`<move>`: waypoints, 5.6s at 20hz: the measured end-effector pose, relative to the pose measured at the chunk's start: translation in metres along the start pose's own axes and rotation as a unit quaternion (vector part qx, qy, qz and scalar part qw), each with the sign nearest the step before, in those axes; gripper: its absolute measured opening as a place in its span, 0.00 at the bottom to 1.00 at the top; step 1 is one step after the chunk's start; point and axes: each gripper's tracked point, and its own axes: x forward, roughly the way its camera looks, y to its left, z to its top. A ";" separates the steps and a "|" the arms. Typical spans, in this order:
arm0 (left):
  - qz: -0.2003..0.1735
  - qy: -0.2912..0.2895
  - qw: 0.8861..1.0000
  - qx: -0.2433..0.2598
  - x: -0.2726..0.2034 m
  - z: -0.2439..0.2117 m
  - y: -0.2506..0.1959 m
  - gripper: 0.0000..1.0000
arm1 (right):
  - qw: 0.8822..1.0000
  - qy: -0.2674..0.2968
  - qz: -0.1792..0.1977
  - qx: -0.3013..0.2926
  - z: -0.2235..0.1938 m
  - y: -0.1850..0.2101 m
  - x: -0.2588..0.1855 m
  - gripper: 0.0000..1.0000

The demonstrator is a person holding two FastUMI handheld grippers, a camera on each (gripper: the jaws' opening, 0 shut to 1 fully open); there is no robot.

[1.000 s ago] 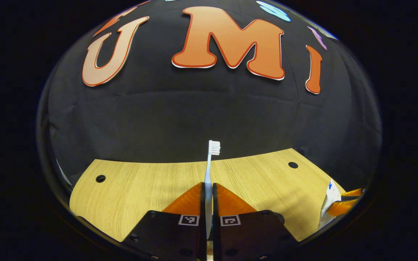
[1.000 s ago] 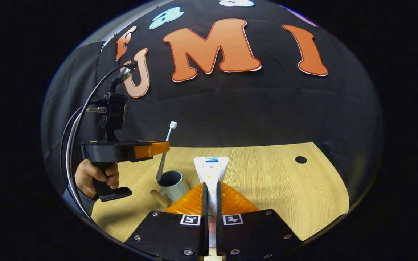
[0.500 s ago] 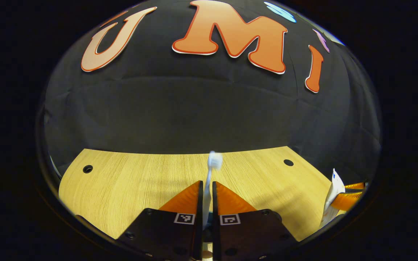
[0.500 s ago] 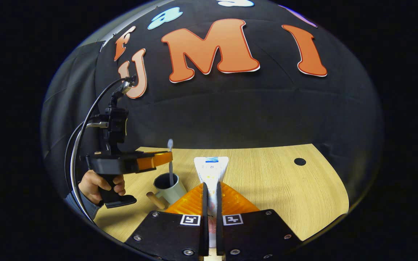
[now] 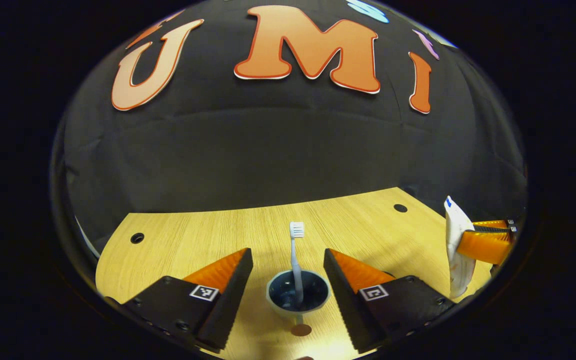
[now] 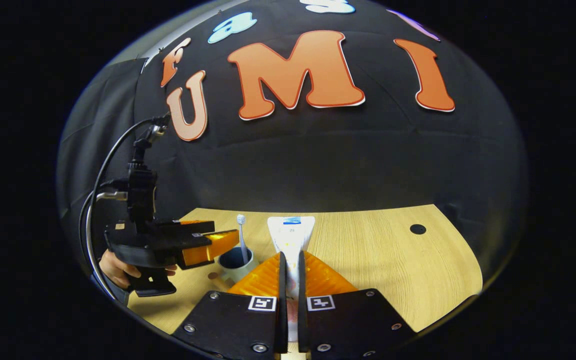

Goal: Put the toothbrush and toothpaste on the desktop into the cup, then pick up the cup and place it on the coaster on the desktop.

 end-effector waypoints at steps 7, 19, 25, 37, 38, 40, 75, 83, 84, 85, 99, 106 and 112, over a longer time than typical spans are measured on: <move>0.017 -0.059 0.998 0.009 -0.050 0.022 0.015 1.00 | 0.998 -0.047 0.021 -0.032 0.017 0.031 0.017 0.08; 0.027 -0.116 0.993 0.008 -0.122 0.023 0.038 1.00 | 0.992 -0.109 0.036 -0.043 0.059 0.083 0.066 0.08; 0.059 -0.152 0.986 0.036 -0.155 0.006 0.055 0.99 | 0.985 -0.157 0.053 -0.046 0.060 0.107 0.098 0.08; 0.073 -0.195 0.978 0.017 -0.183 -0.009 0.064 0.99 | 0.978 -0.182 0.100 -0.031 0.034 0.132 0.136 0.08; 0.071 -0.195 0.978 0.014 -0.181 -0.010 0.061 1.00 | 0.976 -0.188 0.104 -0.039 0.031 0.135 0.136 0.09; 0.070 -0.188 0.980 0.008 -0.177 -0.017 0.057 0.99 | 0.975 -0.186 0.108 -0.050 0.022 0.137 0.140 0.10; 0.000 0.035 0.999 -0.027 -0.045 -0.027 0.013 0.98 | 0.982 -0.160 0.017 -0.095 0.056 0.010 -0.062 0.91; -0.029 0.143 0.988 -0.048 -0.034 -0.049 -0.010 0.98 | 0.986 -0.136 0.028 -0.095 0.019 -0.005 -0.092 0.91; -0.028 0.158 0.986 -0.048 -0.032 -0.056 -0.010 0.98 | 0.986 -0.131 0.030 -0.099 0.013 -0.006 -0.095 0.91; -0.025 0.170 0.984 -0.047 -0.030 -0.061 -0.009 0.97 | 0.986 -0.129 0.028 -0.104 0.008 -0.008 -0.099 0.91; 0.022 0.294 0.956 0.006 0.011 -0.113 -0.003 0.80 | 0.992 -0.083 0.037 -0.091 -0.063 -0.007 -0.101 0.92; 0.028 0.311 0.950 0.015 0.008 -0.117 -0.005 0.67 | 0.992 -0.070 0.048 -0.093 -0.080 0.005 -0.095 0.92; 0.038 0.316 0.948 0.004 0.012 -0.101 -0.008 0.29 | 0.993 -0.066 0.053 -0.085 -0.084 0.008 -0.096 0.92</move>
